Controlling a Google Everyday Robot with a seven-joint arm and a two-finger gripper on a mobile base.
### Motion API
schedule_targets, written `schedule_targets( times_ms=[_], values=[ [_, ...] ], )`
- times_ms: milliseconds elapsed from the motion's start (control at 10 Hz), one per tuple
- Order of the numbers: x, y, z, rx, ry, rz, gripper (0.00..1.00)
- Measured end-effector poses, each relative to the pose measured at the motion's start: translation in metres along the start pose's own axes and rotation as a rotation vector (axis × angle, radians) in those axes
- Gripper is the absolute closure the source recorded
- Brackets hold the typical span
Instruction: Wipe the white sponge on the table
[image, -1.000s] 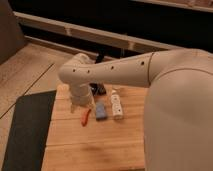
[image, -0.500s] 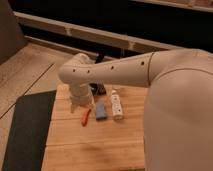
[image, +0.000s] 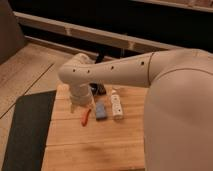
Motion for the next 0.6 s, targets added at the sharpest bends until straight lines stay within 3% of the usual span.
schedule_targets(
  times_ms=[100,200,300,400,600],
  values=[
    [-0.003,0.001,-0.002,-0.004,-0.013,-0.003,0.35],
    [-0.012,0.003,-0.008,-0.012,-0.053,-0.011,0.35],
    [-0.025,0.005,-0.017,-0.031,-0.117,-0.023,0.35],
    [-0.043,0.004,-0.031,-0.052,-0.211,-0.035,0.35],
    [-0.053,-0.012,-0.045,-0.081,-0.304,-0.017,0.35]
  ],
)
